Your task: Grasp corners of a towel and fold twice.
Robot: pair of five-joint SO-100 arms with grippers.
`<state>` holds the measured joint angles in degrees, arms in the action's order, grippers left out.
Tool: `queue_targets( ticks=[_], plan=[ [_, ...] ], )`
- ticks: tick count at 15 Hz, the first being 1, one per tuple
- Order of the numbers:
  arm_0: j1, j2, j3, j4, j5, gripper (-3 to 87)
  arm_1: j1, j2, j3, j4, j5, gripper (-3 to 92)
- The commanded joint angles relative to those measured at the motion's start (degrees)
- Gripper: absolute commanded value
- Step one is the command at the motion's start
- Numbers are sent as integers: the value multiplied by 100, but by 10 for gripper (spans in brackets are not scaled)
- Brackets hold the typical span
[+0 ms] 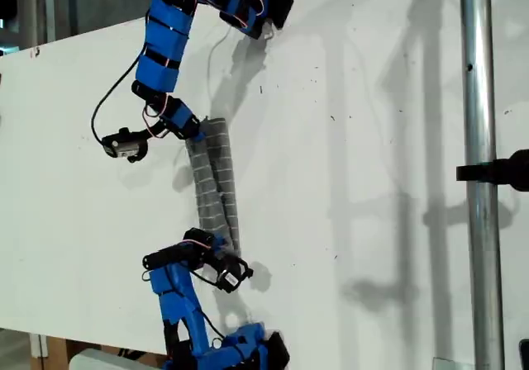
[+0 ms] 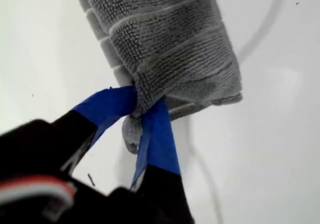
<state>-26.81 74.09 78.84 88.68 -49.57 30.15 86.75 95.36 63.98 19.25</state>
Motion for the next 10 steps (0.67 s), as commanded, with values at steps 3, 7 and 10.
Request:
queue_targets(
  ticks=[3, 7, 10],
  plan=[
    [0, 26, 448, -492, 18, -25, -211, -413, 9, -167, 158, -2],
    [-510, -79, 1125, -984, 264, -22, -185, -1169, -404, -167, 264, -2],
    [-694, 114, 1187, -756, 457, 81, 70, -1099, -738, 343, 343, 225]
  ],
)
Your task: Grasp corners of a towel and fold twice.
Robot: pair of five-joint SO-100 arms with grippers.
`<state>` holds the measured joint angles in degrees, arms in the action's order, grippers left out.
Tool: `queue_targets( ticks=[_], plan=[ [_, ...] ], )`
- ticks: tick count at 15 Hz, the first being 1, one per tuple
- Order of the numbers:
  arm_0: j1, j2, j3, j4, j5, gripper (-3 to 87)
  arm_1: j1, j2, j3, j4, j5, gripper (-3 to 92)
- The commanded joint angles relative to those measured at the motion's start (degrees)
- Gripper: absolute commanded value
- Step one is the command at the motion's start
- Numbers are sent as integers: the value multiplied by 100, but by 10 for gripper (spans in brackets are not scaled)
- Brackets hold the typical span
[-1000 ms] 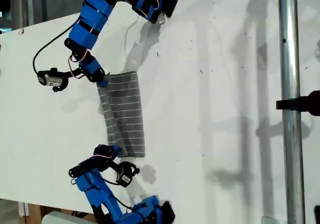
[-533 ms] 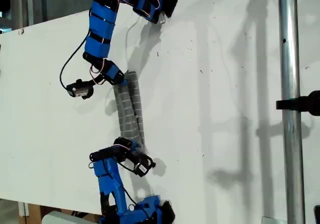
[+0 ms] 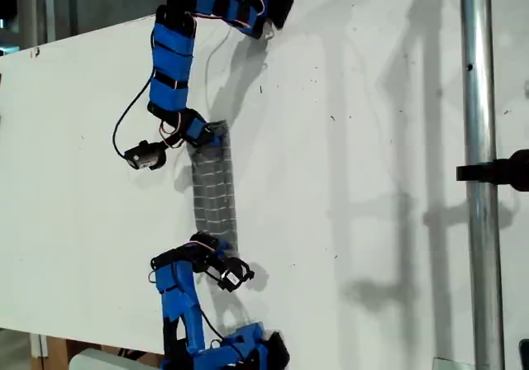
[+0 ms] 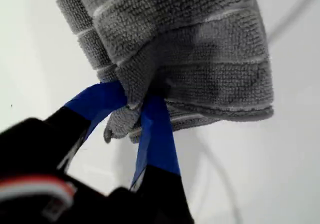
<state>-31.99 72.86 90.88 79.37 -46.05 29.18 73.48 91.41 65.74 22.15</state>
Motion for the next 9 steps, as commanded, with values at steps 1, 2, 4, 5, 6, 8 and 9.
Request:
queue_targets(
  ticks=[1, 2, 4, 5, 6, 8, 9],
  plan=[
    [-176, 404, -105, 439, 149, 122, 246, 466, -343, 325, 53, 235],
    [-158, 659, -149, 642, 220, 137, 325, 703, -343, 545, 53, 238],
    [-176, 1230, -281, 1160, 211, 142, 519, 1134, -325, 993, 88, 249],
    [-176, 1617, -290, 1397, 123, 137, 642, 1362, -264, 1213, 202, 255],
    [-193, 2118, -185, 1582, -18, 129, 747, 1626, -132, 1441, 325, 258],
    [-167, 3533, 580, 1635, -378, 123, 1020, 2602, 773, 1600, 756, 265],
    [-62, 4289, 1116, 1573, -563, 123, 1178, 3349, 1424, 1573, 993, 267]
  ],
)
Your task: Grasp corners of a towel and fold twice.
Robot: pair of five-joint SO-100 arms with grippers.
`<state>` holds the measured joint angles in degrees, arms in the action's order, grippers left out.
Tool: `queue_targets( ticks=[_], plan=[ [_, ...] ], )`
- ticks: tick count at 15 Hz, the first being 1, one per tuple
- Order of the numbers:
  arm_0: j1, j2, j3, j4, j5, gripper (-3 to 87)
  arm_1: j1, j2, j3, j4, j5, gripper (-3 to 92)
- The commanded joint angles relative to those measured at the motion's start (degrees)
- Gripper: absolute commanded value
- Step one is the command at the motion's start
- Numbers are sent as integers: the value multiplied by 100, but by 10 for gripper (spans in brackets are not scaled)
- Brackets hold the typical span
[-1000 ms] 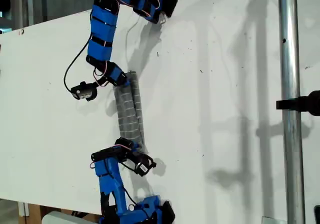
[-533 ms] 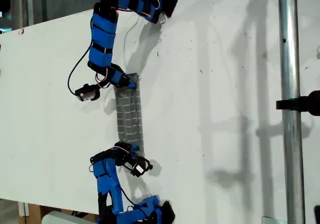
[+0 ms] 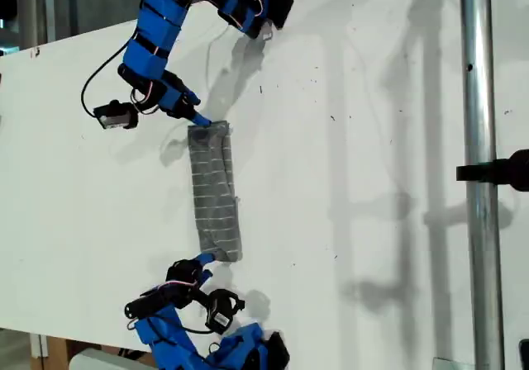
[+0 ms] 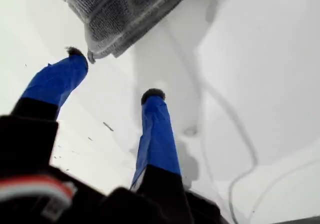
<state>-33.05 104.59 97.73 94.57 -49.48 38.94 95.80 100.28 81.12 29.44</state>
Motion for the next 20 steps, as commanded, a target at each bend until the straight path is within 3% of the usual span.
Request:
queue_targets(
  ticks=[1, 3, 6, 8, 11, 14, 17, 20],
  plan=[
    [255, 1802, 976, -70, -483, 122, 343, 1969, 1230, 26, 571, 241],
    [896, 3199, 2145, -562, -1354, 65, 176, 3727, 2610, 18, 1433, 244],
    [2065, 6996, 4983, -1819, -2487, -26, -1099, 5520, 4034, -220, 3129, 270],
    [2566, 9510, 6495, -1644, -2962, -26, -1731, 6495, 4878, -255, 3911, 258],
    [3138, 9483, 7418, -1934, -2944, -26, -2294, 7356, 5757, -237, 4702, 258],
    [2962, 9483, 7963, -2259, -2769, -26, -1846, 8139, 5801, -193, 4351, 271],
    [2795, 9483, 7972, -2224, -2654, -26, -844, 6021, 4289, -765, 2865, 360],
    [2795, 9483, 8016, -2180, -2733, -26, -79, 4201, 3709, -1986, 1942, 363]
  ],
)
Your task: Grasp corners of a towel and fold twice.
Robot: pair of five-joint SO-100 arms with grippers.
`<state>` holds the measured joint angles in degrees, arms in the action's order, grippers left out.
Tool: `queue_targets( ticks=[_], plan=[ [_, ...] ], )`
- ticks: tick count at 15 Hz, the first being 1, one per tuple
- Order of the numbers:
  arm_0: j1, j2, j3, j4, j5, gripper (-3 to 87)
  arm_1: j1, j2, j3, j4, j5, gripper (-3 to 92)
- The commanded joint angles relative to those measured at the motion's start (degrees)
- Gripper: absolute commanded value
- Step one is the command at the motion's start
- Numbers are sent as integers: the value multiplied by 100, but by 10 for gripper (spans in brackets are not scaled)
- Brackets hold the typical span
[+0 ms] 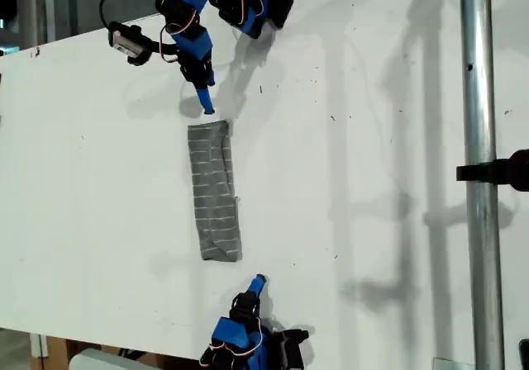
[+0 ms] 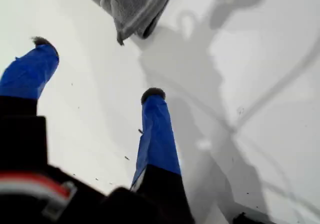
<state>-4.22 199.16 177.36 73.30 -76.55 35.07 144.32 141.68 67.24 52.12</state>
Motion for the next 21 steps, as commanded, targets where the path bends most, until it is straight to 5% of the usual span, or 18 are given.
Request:
queue_targets(
  ticks=[1, 6, 12, 13, 15, 18, 21],
  plan=[
    [-88, 26, 62, -44, -35, -26, 457, -1187, -404, -1151, -404, 365],
    [-132, 26, 88, 18, -105, -26, 308, -3929, -940, -3041, 510, 355],
    [-158, 26, 97, 26, -114, -26, -738, -6636, -3472, -3331, 1354, 342],
    [-158, 26, 97, 26, -114, -26, -809, -6759, -3665, -3313, 1345, 167],
    [-158, 26, 105, 35, -114, -26, -729, -6724, -3709, -2988, 1116, -2],
    [-176, 26, 105, 26, -97, -26, -448, -5405, -2918, -2118, 650, -2],
    [-167, 26, 105, 18, -97, -26, -88, -2689, -1995, -18, 580, -1]
  ],
)
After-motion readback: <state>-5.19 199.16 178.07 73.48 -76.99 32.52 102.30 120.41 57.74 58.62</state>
